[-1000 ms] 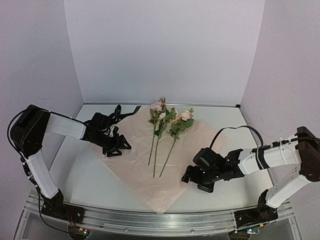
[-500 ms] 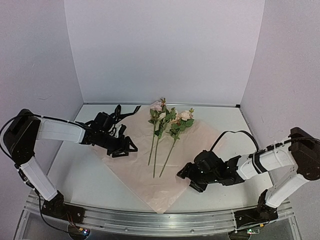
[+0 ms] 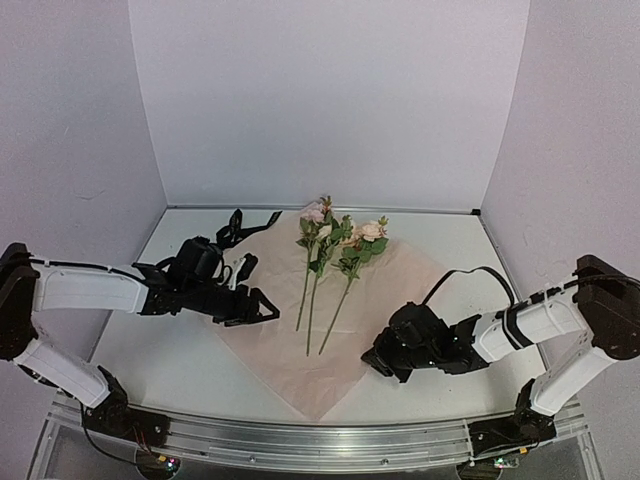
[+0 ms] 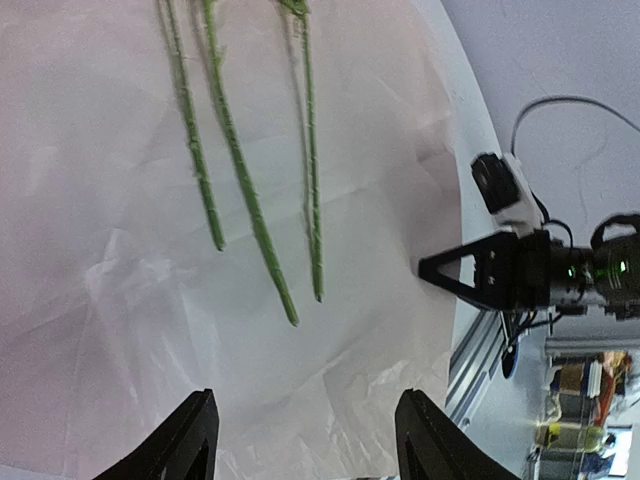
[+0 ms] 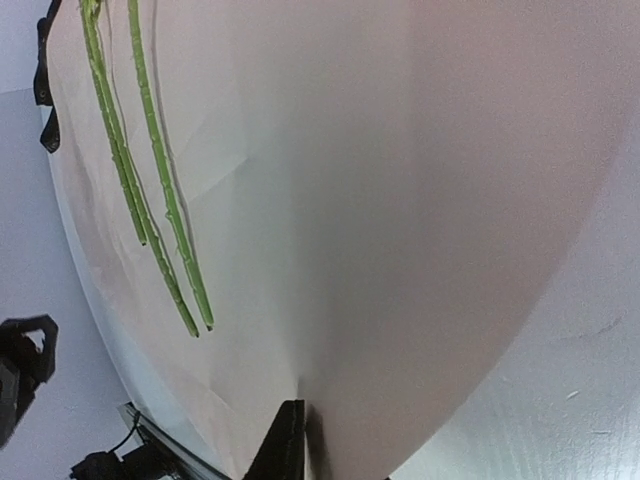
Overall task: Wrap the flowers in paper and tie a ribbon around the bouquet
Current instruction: Pick up the bottom corner of the flattened wrapping paper from the center of the board, then pass from the right arm to the left
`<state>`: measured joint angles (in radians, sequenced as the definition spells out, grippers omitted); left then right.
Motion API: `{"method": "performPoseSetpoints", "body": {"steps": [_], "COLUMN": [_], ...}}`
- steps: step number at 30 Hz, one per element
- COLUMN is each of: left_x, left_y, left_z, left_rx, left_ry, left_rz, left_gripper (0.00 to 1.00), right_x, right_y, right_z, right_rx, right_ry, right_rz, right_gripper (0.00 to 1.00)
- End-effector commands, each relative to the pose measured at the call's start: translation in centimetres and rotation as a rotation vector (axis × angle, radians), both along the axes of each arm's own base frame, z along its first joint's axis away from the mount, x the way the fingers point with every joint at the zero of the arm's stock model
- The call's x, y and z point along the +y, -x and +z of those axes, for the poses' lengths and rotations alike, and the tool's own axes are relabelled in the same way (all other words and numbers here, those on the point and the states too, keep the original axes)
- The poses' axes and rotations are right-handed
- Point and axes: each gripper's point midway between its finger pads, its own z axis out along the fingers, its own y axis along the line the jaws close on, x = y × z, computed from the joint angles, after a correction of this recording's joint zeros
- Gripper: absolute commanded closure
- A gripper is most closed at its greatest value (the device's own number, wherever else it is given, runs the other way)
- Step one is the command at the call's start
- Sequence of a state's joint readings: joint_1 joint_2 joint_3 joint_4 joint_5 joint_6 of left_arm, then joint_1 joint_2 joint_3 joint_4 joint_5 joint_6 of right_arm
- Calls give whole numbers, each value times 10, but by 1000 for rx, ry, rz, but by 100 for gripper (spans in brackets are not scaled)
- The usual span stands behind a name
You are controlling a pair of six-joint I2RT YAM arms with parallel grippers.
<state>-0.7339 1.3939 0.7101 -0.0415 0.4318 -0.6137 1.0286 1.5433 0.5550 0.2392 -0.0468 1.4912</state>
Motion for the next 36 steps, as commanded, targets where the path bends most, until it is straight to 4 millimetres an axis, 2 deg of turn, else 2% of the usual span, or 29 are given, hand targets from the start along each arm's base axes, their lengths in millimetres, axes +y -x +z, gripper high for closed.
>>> {"method": "performPoseSetpoints", "body": {"steps": [1, 4, 7, 15, 21, 26, 32, 36], "left_x": [-20, -29, -36, -52, -61, -67, -75, -73], "left_y": [17, 36, 55, 122, 151, 158, 162, 152], "left_z": [38, 40, 44, 53, 44, 24, 26, 22], "left_rx": [-259, -347, -417, -597, -642, -674, -721, -742], "left_ry": [22, -20, -19, 2, -61, -188, -212, -270], "left_rz": [-85, -138, -189, -357, -421, -431, -431, -393], "left_gripper": [36, 34, 33, 31, 28, 27, 26, 26], "right_x": [15, 18, 22, 24, 18, 18, 6, 8], "right_y": [-9, -13, -15, -24, -28, -30, -30, -30], "right_z": [30, 40, 42, 54, 58, 69, 77, 83], "right_rx": [-15, -6, 21, 52, 71, 94, 102, 104], "right_ry": [-106, -142, -163, -224, -243, -256, -224, -223], "right_rz": [-52, -88, -116, -207, -285, -318, -371, -367], "right_gripper": [100, 100, 100, 100, 100, 100, 100, 100]}}
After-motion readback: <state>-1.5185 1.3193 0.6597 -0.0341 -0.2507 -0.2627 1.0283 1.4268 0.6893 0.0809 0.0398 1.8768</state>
